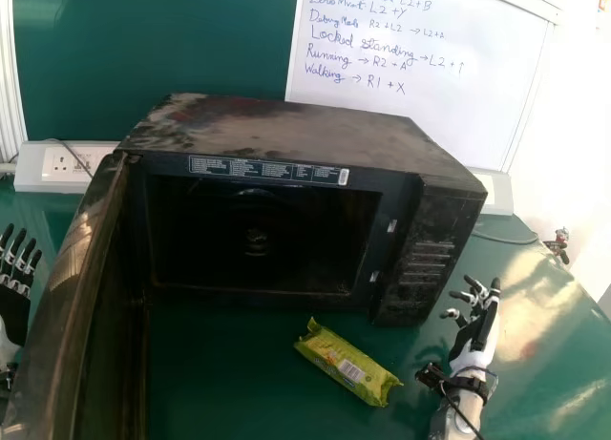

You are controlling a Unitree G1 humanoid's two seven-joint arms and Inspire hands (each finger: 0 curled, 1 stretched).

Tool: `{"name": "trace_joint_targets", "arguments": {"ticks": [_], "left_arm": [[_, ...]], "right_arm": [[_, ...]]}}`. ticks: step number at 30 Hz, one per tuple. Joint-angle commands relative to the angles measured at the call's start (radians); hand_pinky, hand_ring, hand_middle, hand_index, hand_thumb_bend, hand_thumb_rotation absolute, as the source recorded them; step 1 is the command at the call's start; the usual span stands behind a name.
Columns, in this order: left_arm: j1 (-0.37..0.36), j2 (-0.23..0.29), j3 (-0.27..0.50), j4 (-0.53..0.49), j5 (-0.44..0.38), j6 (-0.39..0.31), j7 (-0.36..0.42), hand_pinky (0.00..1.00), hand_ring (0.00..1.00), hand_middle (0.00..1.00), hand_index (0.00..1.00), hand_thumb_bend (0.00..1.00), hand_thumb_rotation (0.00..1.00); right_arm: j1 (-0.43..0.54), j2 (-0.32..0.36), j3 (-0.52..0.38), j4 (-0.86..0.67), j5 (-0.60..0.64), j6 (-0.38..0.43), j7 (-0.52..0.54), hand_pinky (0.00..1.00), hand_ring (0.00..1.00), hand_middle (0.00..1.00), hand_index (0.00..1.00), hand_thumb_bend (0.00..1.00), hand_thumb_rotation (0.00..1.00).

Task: Put biscuit inside oven

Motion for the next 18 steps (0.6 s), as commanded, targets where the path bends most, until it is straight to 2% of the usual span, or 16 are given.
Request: {"name": "trace_joint_targets", "arguments": {"ticks": [1,5,11,13,18], "left_arm": [[0.026,-0.045,-0.006,0.034,0.002,-0.006,0.008,0.91,0.76,0.81,0.97,0.00,0.00],[0.031,-0.048,-0.008,0.024,0.000,0.000,0.011,0.97,0.77,0.82,0.98,0.00,0.00],[0.029,-0.047,-0.005,0.029,-0.004,-0.001,0.006,0.89,0.76,0.82,0.97,0.00,0.00],[0.028,-0.046,-0.005,0.033,-0.005,-0.004,0.001,0.82,0.74,0.80,0.96,0.00,0.00],[0.032,-0.050,-0.007,0.022,-0.001,-0.003,0.013,0.81,0.74,0.80,0.96,0.00,0.00]], "right_arm": [[0.057,0.030,-0.007,0.036,0.018,-0.029,0.014,0.21,0.27,0.36,0.59,0.69,1.00],[0.060,0.030,-0.018,0.039,0.040,-0.066,0.073,0.21,0.28,0.38,0.60,0.73,1.00],[0.068,0.022,-0.012,0.059,0.027,-0.137,0.112,0.21,0.30,0.40,0.61,0.78,1.00],[0.071,0.016,-0.004,0.066,0.013,-0.161,0.115,0.21,0.31,0.41,0.62,0.78,1.00],[0.074,0.007,0.009,0.083,-0.002,-0.206,0.129,0.21,0.31,0.42,0.62,0.82,1.00]]}}
